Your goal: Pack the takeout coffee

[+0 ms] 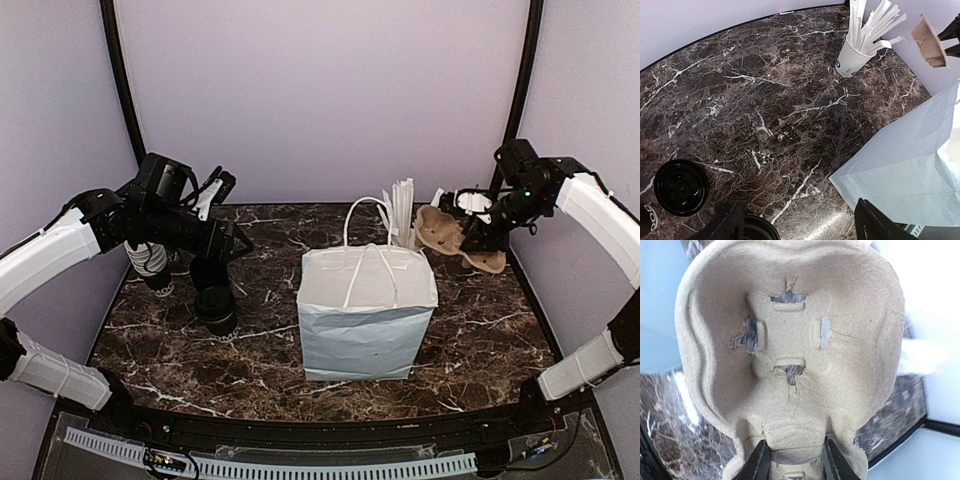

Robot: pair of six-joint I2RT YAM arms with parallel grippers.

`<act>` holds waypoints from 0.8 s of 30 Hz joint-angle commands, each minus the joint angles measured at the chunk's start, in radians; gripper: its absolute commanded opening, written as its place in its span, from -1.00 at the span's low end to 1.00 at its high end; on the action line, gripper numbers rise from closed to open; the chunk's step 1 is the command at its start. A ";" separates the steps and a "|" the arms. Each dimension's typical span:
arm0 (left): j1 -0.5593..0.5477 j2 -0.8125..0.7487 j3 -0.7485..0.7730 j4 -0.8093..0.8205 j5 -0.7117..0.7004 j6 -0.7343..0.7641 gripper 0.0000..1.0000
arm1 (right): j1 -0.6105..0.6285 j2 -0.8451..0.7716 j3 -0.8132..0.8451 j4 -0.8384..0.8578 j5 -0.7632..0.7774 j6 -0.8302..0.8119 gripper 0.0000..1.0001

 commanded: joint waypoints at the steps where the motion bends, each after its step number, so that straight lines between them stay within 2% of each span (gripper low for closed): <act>1: 0.005 0.009 0.013 0.027 0.023 -0.010 0.57 | 0.000 -0.033 0.160 -0.089 -0.196 0.052 -0.37; 8: 0.005 0.045 0.041 0.047 0.037 -0.035 0.57 | 0.076 -0.035 0.404 -0.105 -0.408 0.150 -0.36; 12: 0.005 0.064 0.059 0.052 0.042 -0.052 0.57 | 0.170 -0.019 0.478 -0.099 -0.521 0.214 -0.37; 18: 0.005 0.079 0.067 0.059 0.041 -0.067 0.56 | 0.228 0.036 0.553 -0.084 -0.742 0.293 -0.39; 24: 0.005 0.097 0.094 0.058 0.039 -0.080 0.56 | 0.330 0.072 0.520 -0.063 -0.752 0.292 -0.39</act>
